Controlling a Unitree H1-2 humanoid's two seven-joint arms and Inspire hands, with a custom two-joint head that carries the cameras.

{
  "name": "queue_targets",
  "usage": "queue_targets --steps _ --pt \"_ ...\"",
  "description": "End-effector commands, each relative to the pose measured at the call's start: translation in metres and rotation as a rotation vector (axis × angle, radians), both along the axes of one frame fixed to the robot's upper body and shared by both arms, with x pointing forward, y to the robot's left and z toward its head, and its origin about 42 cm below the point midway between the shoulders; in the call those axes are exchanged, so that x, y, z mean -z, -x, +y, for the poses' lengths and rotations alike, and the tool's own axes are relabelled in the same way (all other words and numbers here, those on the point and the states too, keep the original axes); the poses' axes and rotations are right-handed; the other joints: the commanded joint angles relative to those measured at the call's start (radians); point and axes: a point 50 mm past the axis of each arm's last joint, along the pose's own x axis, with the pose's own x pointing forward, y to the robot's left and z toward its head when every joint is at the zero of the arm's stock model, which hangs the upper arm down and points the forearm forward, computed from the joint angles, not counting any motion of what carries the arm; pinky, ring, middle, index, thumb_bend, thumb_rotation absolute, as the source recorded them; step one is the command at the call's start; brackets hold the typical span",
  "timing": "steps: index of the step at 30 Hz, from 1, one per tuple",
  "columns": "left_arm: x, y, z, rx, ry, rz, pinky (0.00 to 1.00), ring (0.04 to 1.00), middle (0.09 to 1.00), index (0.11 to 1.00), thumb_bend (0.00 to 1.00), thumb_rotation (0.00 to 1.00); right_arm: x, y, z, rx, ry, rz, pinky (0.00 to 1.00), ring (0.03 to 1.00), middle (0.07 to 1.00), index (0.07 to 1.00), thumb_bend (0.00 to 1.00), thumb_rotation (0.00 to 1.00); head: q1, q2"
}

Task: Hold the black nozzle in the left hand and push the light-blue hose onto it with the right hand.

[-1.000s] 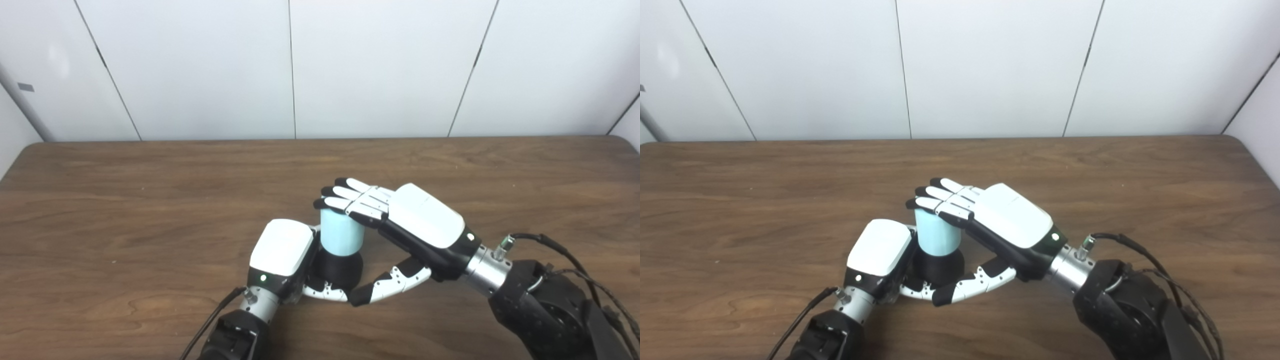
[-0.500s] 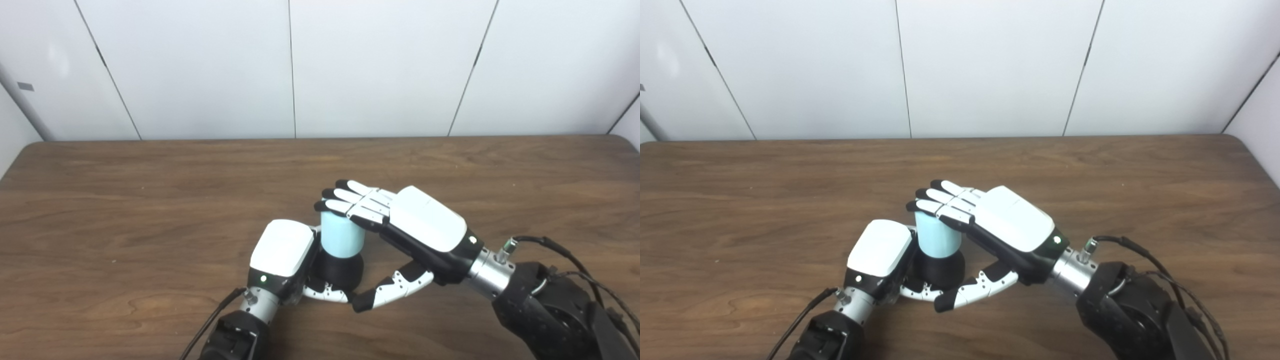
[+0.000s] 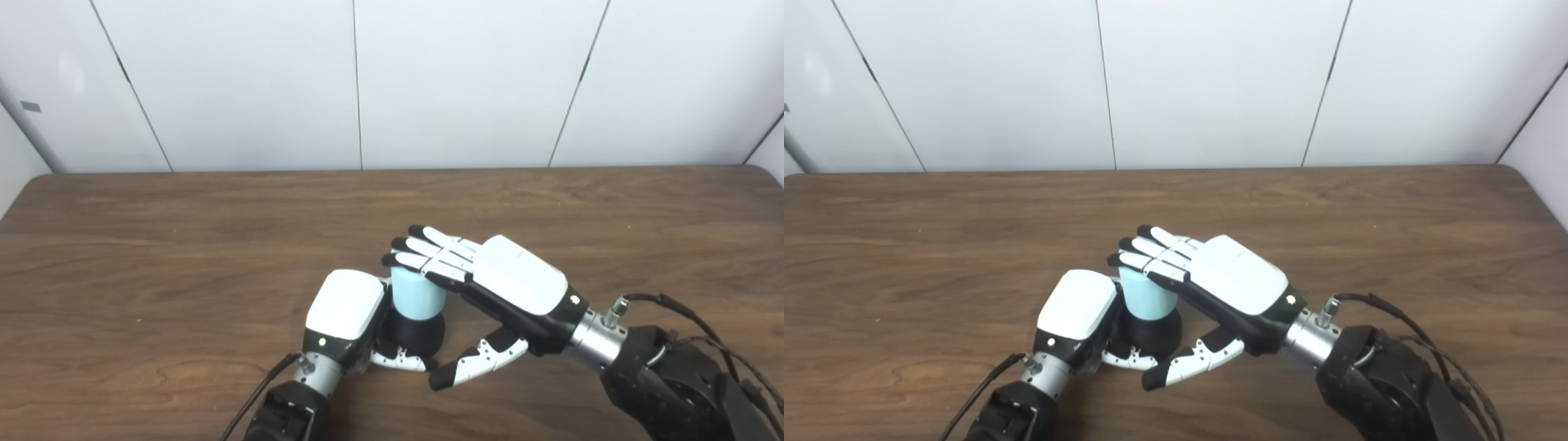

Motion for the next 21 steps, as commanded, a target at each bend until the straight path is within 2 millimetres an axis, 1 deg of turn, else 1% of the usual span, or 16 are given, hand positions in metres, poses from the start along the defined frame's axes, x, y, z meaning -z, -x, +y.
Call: queue_targets --steps 1,3,8,10,13,17,21 --pt "0.022 0.015 -0.006 0.052 -0.056 0.122 0.31 0.408 0.414 0.523 0.52 0.0 0.031 0.003 -0.012 0.025 0.157 0.178 0.89 0.962 0.931 0.895 0.63 1.0 0.001 0.001" --pt "0.021 0.015 -0.006 0.052 -0.057 0.123 0.32 0.414 0.418 0.524 0.52 0.0 0.031 0.004 -0.012 0.027 0.159 0.182 0.89 0.96 0.931 0.895 0.63 1.0 0.001 0.0" --pt "0.021 0.015 -0.004 0.051 -0.058 0.117 0.3 0.393 0.408 0.522 0.52 0.0 0.032 0.004 -0.012 0.026 0.157 0.182 0.9 0.968 0.932 0.9 0.62 1.0 -0.002 0.0" --pt "0.021 0.015 -0.004 0.05 -0.059 0.121 0.31 0.4 0.41 0.523 0.52 0.0 0.029 0.004 -0.012 0.031 0.152 0.171 0.9 0.972 0.935 0.908 0.63 1.0 -0.001 0.0" --pt "0.021 0.015 -0.005 0.047 -0.064 0.124 0.32 0.413 0.417 0.525 0.52 0.0 0.017 0.001 -0.011 0.044 0.1 0.118 0.9 0.977 0.941 0.918 0.63 1.0 -0.002 -0.001" --pt "0.02 0.015 -0.005 0.048 -0.064 0.132 0.31 0.401 0.408 0.521 0.52 0.0 -0.004 -0.001 -0.011 0.054 0.036 0.038 0.9 0.983 0.94 0.921 0.63 1.0 -0.002 -0.001" --pt "0.021 0.014 -0.004 0.047 -0.066 0.131 0.31 0.404 0.409 0.522 0.52 0.0 -0.027 -0.002 -0.01 0.056 -0.037 -0.017 0.92 0.991 0.95 0.933 0.63 1.0 -0.003 -0.002"
